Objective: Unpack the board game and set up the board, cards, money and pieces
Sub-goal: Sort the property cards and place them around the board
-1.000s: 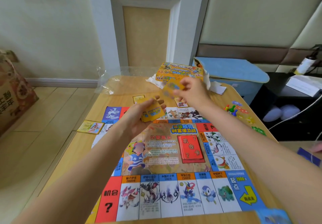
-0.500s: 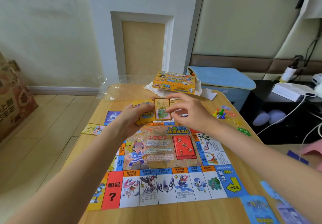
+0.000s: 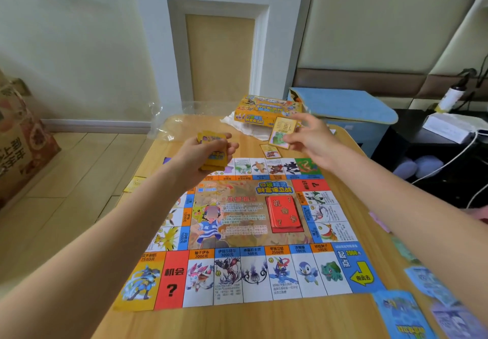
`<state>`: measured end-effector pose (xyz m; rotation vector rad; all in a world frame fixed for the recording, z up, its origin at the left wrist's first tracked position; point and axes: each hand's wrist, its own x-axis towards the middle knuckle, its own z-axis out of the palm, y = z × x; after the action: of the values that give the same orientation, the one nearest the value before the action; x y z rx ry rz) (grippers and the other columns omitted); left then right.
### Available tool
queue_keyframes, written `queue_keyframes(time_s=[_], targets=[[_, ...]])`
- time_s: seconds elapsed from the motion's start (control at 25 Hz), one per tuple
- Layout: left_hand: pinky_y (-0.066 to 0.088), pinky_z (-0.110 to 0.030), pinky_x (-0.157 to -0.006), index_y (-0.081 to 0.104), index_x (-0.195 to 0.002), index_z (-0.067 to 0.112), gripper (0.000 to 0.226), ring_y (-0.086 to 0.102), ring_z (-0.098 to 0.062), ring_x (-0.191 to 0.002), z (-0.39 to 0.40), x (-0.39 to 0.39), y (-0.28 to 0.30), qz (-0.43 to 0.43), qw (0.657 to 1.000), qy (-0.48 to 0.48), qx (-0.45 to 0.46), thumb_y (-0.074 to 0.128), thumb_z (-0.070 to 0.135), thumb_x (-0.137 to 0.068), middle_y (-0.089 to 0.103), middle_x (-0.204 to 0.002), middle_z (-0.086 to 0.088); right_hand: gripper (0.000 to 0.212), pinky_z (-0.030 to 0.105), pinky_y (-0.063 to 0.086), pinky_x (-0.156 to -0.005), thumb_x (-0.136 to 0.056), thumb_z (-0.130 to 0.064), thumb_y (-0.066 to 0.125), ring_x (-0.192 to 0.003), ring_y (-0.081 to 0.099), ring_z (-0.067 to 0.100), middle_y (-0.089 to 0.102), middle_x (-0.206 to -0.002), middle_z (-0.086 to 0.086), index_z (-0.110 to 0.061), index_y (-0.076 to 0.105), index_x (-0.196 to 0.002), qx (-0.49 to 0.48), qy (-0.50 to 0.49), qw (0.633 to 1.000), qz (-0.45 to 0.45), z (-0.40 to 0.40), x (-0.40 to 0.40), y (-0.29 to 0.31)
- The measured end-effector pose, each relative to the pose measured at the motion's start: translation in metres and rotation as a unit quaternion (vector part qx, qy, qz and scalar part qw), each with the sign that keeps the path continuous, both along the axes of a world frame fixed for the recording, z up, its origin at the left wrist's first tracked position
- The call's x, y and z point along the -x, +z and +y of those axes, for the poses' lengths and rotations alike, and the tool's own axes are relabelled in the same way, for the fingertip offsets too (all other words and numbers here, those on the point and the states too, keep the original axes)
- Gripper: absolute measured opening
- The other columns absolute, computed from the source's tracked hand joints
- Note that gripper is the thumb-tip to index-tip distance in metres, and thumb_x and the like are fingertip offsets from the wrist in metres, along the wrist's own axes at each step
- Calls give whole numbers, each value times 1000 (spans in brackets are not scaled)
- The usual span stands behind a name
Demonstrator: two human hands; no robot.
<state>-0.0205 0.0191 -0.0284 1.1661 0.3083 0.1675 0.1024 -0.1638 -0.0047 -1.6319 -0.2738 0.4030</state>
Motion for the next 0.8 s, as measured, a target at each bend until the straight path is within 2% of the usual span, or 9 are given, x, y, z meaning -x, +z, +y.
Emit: queue_keyframes(time_s=[0.08, 0.16, 0.28, 0.4, 0.48, 0.56, 0.68, 0.72, 0.8], targets=[[54, -20, -56, 57, -104, 5, 14, 63, -11, -58, -10, 2, -9, 36, 998, -41, -12, 48, 3, -94, 67, -74, -8, 47, 19, 51, -51, -82, 12, 59, -69, 59, 18, 62, -101, 16, -3, 47, -126, 57, 39, 998, 1, -13, 7, -9], [54, -20, -55, 58, -106, 5, 15, 62, -11, -57, -23, 6, -14, 68, 994, -80, -36, 49, 4, -94, 67, -76, -9, 49, 23, 55, -53, -81, 12, 60, -77, 62, 24, 57, -112, 17, -10, 46, -123, 89, 92, 992, 2, -26, 17, -11], [54, -20, -55, 57, -107, 2, 15, 63, -11, -58, -51, 15, -20, 89, 985, -132, -58, 50, 3, -93, 67, -76, -10, 40, 29, 58, -60, -80, 13, 61, -89, 65, 27, 54, -120, 13, -15, 53, -107, 106, 127, 986, -10, -44, 43, -14], [54, -20, -53, 60, -90, 1, 5, 62, -12, -55, -84, 31, -22, 108, 977, -177, -56, 55, 1, -89, 66, -67, -9, 24, 36, 52, -72, -78, 2, 69, -83, 62, 24, 63, -104, 20, -16, 55, -85, 135, 78, 986, -63, -64, 81, -24], [53, -20, -50, 59, -83, 1, 5, 60, -12, -50, -99, 42, -26, 112, 968, -208, -84, 59, -2, -86, 63, -62, -7, 25, 33, 45, -67, -74, -6, 76, -74, 55, 20, 61, -84, 12, -15, 53, -74, 203, 62, 970, -115, -85, 102, -28], [49, -20, -49, 59, -80, 1, 6, 58, -11, -49, -110, 51, -31, 119, 938, -254, -204, 64, -1, -83, 63, -59, -5, 26, 31, 42, -65, -70, -11, 80, -68, 52, 17, 59, -73, 6, -14, 54, -69, 270, 108, 949, -122, -106, 119, -27], [49, -21, -58, 65, -83, 2, 7, 57, -10, -52, -133, 58, -26, 128, 859, -325, -375, 69, 7, -81, 63, -59, 0, 29, 28, 43, -55, -74, -1, 74, -54, 52, 17, 60, -66, 4, -16, 51, -85, 289, 183, 937, -71, -127, 140, -27], [49, -19, -57, 66, -84, 3, 7, 57, -7, -49, -142, 58, -24, 133, 838, -329, -414, 68, 9, -82, 63, -56, 4, 31, 25, 43, -48, -77, 2, 71, -47, 52, 16, 58, -64, 5, -16, 49, -90, 304, 204, 928, -66, -131, 145, -27], [47, -13, -49, 66, -79, 4, 7, 55, -2, -42, -154, 56, -22, 141, 823, -316, -451, 67, 10, -83, 62, -48, 9, 27, 22, 45, -46, -80, 2, 68, -40, 57, 12, 58, -62, 8, -13, 49, -91, 343, 229, 909, -66, -138, 153, -29]])
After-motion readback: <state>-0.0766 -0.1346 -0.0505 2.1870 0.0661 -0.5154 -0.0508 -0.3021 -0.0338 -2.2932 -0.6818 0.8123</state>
